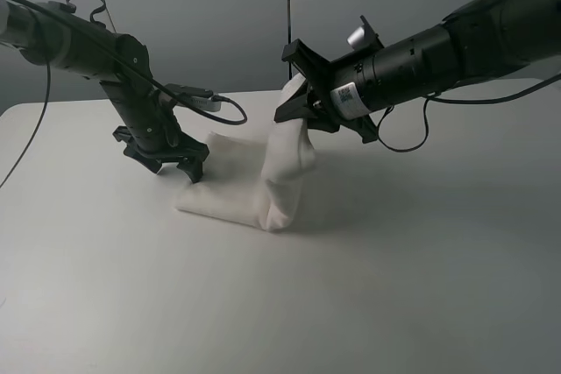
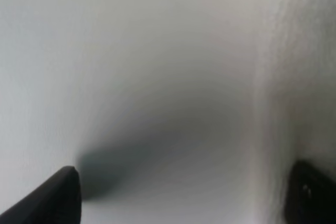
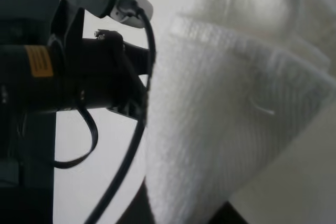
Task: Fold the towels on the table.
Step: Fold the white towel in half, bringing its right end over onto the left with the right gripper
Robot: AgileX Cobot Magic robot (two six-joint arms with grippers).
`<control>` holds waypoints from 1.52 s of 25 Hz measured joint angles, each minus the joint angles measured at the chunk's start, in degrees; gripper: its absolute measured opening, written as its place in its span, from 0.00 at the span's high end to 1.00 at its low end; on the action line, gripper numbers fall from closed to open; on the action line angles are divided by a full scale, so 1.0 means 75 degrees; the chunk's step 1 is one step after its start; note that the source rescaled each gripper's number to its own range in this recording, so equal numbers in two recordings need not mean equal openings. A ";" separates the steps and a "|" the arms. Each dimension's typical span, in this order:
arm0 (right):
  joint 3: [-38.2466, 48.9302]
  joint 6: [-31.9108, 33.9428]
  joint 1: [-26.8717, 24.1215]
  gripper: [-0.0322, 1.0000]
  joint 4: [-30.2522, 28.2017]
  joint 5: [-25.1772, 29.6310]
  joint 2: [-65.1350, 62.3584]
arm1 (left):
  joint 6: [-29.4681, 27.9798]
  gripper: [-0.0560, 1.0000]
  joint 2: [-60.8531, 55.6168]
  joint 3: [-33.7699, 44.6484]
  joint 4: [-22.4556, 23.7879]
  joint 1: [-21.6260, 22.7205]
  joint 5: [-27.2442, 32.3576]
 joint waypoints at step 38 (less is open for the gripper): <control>-0.1113 -0.0179 0.0511 0.95 0.0656 0.0327 0.1101 | 0.0201 0.01 -0.0802 -0.0317 0.0270 0.0465 0.0563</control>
